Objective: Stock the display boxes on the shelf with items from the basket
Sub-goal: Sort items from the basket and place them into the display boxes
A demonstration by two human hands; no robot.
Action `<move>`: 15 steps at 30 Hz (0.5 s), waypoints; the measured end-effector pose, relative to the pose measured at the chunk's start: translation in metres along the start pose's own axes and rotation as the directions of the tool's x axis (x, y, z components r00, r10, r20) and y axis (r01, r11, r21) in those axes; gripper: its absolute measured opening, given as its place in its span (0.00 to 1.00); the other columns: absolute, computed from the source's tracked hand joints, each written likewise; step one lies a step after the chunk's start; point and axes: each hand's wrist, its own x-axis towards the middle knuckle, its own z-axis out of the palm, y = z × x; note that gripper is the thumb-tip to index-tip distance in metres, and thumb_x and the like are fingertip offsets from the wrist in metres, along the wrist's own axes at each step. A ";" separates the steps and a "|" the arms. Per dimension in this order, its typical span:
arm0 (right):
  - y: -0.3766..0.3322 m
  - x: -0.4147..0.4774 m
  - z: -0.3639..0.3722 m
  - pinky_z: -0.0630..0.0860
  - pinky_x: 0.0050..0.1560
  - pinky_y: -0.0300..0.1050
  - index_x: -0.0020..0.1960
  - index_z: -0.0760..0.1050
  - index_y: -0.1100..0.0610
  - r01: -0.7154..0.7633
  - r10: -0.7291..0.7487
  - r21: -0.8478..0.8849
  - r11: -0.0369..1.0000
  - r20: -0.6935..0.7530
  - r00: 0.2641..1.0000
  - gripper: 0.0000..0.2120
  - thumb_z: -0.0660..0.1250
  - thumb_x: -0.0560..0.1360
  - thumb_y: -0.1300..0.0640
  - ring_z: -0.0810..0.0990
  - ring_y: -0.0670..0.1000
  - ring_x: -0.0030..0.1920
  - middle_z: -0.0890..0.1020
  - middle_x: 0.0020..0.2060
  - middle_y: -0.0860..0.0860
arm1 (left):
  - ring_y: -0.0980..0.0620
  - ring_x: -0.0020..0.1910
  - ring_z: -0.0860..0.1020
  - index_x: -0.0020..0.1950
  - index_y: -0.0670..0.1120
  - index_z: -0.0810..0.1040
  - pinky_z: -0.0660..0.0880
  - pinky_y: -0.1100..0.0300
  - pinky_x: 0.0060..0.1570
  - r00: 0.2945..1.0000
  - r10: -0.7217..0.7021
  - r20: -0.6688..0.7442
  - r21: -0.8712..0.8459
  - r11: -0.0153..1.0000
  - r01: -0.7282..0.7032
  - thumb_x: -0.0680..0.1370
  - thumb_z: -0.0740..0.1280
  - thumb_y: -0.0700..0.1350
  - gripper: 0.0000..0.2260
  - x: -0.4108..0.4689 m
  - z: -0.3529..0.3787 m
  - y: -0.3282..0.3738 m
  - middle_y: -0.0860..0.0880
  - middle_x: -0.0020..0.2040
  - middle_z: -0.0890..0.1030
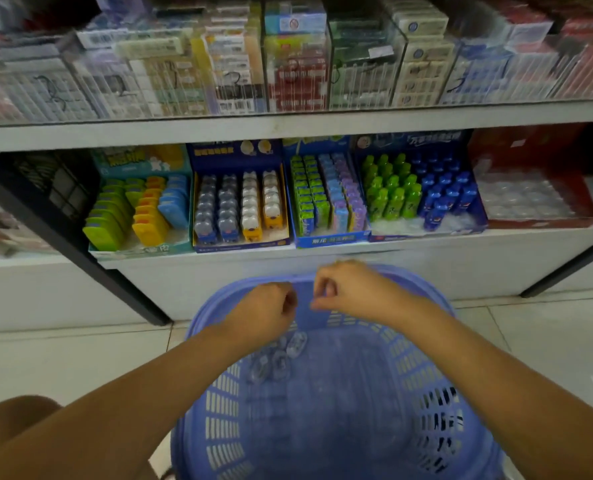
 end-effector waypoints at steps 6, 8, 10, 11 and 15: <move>0.052 0.006 0.119 0.68 0.63 0.45 0.68 0.70 0.54 -0.110 0.141 -0.115 0.987 0.303 0.943 0.24 0.68 0.73 0.57 0.72 0.55 0.65 0.74 0.64 0.56 | 0.45 0.63 0.74 0.66 0.41 0.73 0.67 0.61 0.58 0.935 -0.264 0.238 -0.010 0.962 0.274 0.79 0.63 0.42 0.16 -0.014 0.080 -0.043 0.42 0.64 0.76; 0.063 0.010 0.144 0.63 0.67 0.44 0.71 0.67 0.55 -0.132 0.149 -0.073 0.989 0.317 0.937 0.26 0.66 0.73 0.62 0.69 0.56 0.68 0.71 0.68 0.56 | 0.47 0.65 0.73 0.70 0.43 0.70 0.66 0.63 0.59 0.903 -0.350 0.249 -0.088 0.921 0.381 0.79 0.62 0.44 0.18 -0.018 0.101 -0.053 0.44 0.67 0.74; 0.069 0.013 0.163 0.57 0.70 0.42 0.72 0.65 0.57 -0.122 0.126 -0.031 0.992 0.311 0.942 0.27 0.62 0.74 0.66 0.66 0.55 0.71 0.67 0.71 0.56 | 0.44 0.64 0.74 0.70 0.41 0.69 0.69 0.59 0.59 0.825 -0.494 0.275 -0.091 0.841 0.534 0.80 0.57 0.52 0.22 -0.020 0.122 -0.063 0.41 0.65 0.75; 0.072 0.016 0.176 0.55 0.72 0.42 0.72 0.65 0.57 -0.105 0.105 -0.017 0.994 0.311 0.945 0.26 0.59 0.75 0.67 0.65 0.55 0.71 0.66 0.72 0.56 | 0.43 0.62 0.75 0.70 0.40 0.69 0.69 0.57 0.58 0.805 -0.535 0.257 -0.079 0.818 0.569 0.80 0.54 0.54 0.24 -0.020 0.133 -0.069 0.39 0.64 0.76; 0.086 0.021 0.213 0.59 0.73 0.52 0.74 0.62 0.51 0.031 0.005 -0.133 0.991 0.264 0.964 0.22 0.56 0.81 0.54 0.62 0.54 0.73 0.63 0.74 0.53 | 0.48 0.64 0.74 0.70 0.42 0.67 0.66 0.59 0.60 0.749 -0.649 0.138 0.039 0.759 0.650 0.84 0.50 0.48 0.18 -0.017 0.168 -0.087 0.42 0.66 0.74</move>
